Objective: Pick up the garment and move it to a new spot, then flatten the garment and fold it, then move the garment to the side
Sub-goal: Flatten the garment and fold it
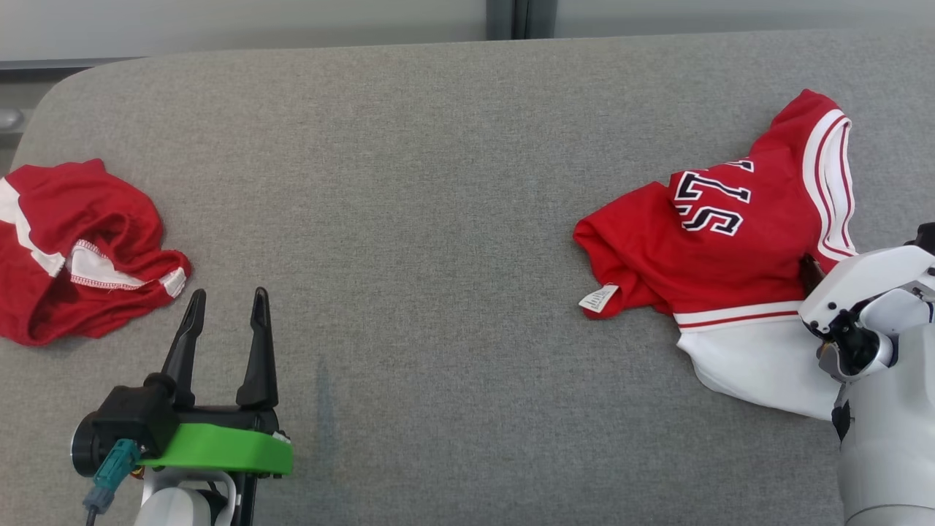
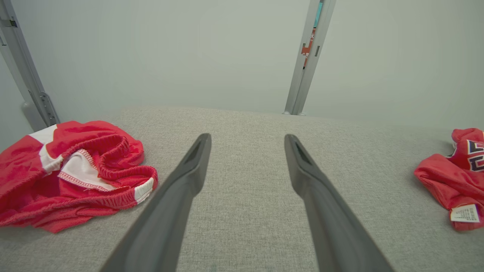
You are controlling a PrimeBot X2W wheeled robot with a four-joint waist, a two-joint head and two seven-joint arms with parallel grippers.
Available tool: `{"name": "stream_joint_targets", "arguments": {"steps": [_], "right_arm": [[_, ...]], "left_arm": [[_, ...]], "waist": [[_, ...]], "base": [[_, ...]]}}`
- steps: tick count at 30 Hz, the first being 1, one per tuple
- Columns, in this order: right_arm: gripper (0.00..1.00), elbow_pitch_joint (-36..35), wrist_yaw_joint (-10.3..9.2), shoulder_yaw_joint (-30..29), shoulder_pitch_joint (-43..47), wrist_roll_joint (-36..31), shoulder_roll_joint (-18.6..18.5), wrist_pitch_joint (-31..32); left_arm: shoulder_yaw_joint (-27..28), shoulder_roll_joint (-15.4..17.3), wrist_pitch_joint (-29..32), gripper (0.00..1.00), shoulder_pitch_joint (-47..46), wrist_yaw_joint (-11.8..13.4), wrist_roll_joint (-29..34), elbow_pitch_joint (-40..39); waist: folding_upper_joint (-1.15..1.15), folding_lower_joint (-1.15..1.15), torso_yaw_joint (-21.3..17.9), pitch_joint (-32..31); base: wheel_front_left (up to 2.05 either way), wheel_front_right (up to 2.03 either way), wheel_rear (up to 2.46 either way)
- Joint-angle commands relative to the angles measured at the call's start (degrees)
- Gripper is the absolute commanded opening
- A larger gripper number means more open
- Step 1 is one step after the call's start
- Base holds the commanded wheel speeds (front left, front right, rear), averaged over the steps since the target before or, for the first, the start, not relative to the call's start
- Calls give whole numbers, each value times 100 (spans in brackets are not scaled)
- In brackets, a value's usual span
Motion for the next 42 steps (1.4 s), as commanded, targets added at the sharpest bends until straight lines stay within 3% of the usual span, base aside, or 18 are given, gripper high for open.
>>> {"name": "stream_joint_targets", "arguments": {"steps": [1,2,4,5,11,15,22,26,31,35,42], "right_arm": [[100,42,-4,-1,-66,-72,-38,-55],[91,52,-4,19,-97,-121,-76,-112],[5,41,-4,64,-132,-217,-110,-281],[0,41,-4,96,-132,-259,-112,-342],[0,-251,-4,482,-161,-563,-157,-949],[0,-738,-4,1134,-103,-303,-78,-1082],[0,-2504,-4,2699,494,735,-11,-521],[0,-3720,-4,3244,1022,1292,-1,15],[0,-4978,-3,3579,1740,2301,8,561],[0,-5619,-2,3501,2218,3069,7,714],[0,-5774,-2,3242,2170,3566,13,641]], "left_arm": [[2,22,-3,100,-95,-14,-31,-7],[-1,15,-3,100,-100,-14,-32,-4],[-4,3,-3,100,-112,-14,-37,3],[-6,-2,-3,100,-117,-14,-37,9],[0,-33,-3,100,-102,-14,-41,39],[41,-43,-3,100,-9,-1,-35,47],[108,-67,-3,100,111,13,-49,18],[89,-92,-3,100,126,12,-50,25],[83,-115,-3,100,148,11,-42,62],[124,-108,-3,100,187,9,-32,51],[179,-95,-3,100,271,18,-17,35]], "waist": [[0,0,25,14],[0,0,34,18],[0,0,49,21],[0,0,54,21],[0,0,75,-38],[0,0,54,-137],[0,0,-49,-285],[0,0,-85,-344],[0,0,-107,-407],[0,0,-146,-456],[0,0,-282,-591]], "base": [[0,0,0],[0,0,0],[0,0,0],[0,0,0],[0,0,0],[0,0,0],[0,0,0],[0,0,0],[0,0,0],[0,0,0],[0,0,0]]}}
